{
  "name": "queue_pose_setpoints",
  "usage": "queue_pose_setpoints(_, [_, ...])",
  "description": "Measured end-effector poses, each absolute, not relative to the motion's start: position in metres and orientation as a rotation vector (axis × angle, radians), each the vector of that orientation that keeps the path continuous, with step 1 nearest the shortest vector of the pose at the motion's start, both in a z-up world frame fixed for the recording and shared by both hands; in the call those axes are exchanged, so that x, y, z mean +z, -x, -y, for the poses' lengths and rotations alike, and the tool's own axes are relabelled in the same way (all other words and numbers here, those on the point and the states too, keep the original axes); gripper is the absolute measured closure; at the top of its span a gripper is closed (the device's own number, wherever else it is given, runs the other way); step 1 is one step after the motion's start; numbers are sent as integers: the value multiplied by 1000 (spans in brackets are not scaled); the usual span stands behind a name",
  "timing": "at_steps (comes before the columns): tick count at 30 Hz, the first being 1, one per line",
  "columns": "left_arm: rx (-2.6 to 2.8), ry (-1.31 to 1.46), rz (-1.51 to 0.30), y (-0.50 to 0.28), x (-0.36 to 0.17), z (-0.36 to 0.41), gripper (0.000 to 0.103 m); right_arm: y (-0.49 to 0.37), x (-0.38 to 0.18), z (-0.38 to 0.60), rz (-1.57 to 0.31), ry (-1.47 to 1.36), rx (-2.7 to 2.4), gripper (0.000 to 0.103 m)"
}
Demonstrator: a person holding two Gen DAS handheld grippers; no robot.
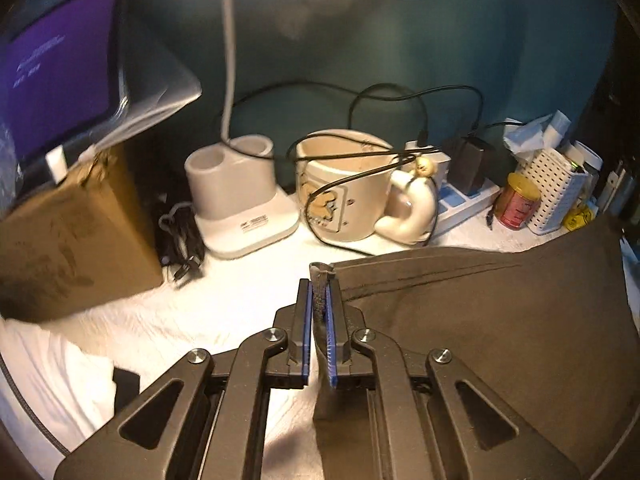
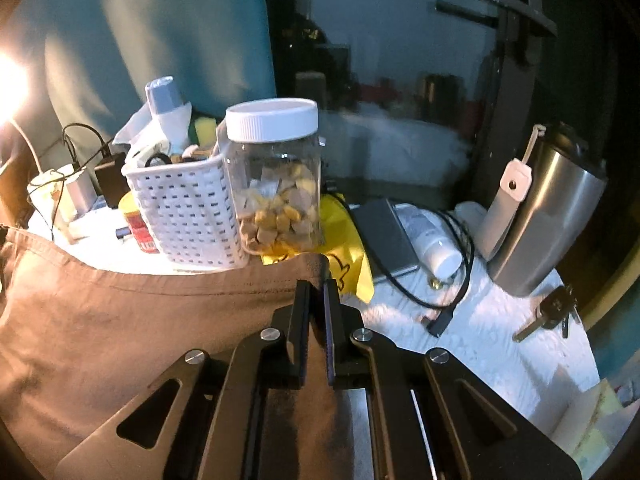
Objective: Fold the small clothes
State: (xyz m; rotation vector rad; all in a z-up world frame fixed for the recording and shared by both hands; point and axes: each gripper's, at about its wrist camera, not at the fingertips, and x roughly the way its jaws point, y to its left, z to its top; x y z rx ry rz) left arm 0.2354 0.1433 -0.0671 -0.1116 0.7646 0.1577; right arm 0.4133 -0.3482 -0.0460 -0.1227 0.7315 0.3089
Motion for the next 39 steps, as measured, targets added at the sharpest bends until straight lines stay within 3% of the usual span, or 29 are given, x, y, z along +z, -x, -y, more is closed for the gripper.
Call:
queue_pose_setpoints(2, [170, 112, -768, -232, -66, -144, 92, -407, -42, 350, -724, 137, 288, 83])
queue_pose_setpoints(4, [172, 108, -769, -226, -63, -144, 92, -401, -38, 355, -724, 125, 284, 61])
queue_pose_setpoints(5, [174, 110, -771, -225, -63, -144, 92, -398, -36, 358, -723, 117, 278, 58])
queue_pose_setpoints(7, [176, 118, -782, -221, -63, -145, 89, -388, -32, 364, -721, 108, 272, 58])
queue_pose_setpoints(9, [175, 121, -782, -214, -61, -145, 71, -380, -30, 369, -723, 100, 270, 58])
queue_pose_setpoints(12, [167, 122, -776, -200, -58, -140, 61, -363, -24, 377, -723, 87, 261, 58])
queue_pose_setpoints(23, [144, 150, -789, -145, -60, -126, 61, -299, -15, 407, -733, 43, 232, 58])
queue_pose_setpoints(39, [160, 121, -866, -72, -82, -109, 61, -225, -46, 453, -805, -30, 187, 58])
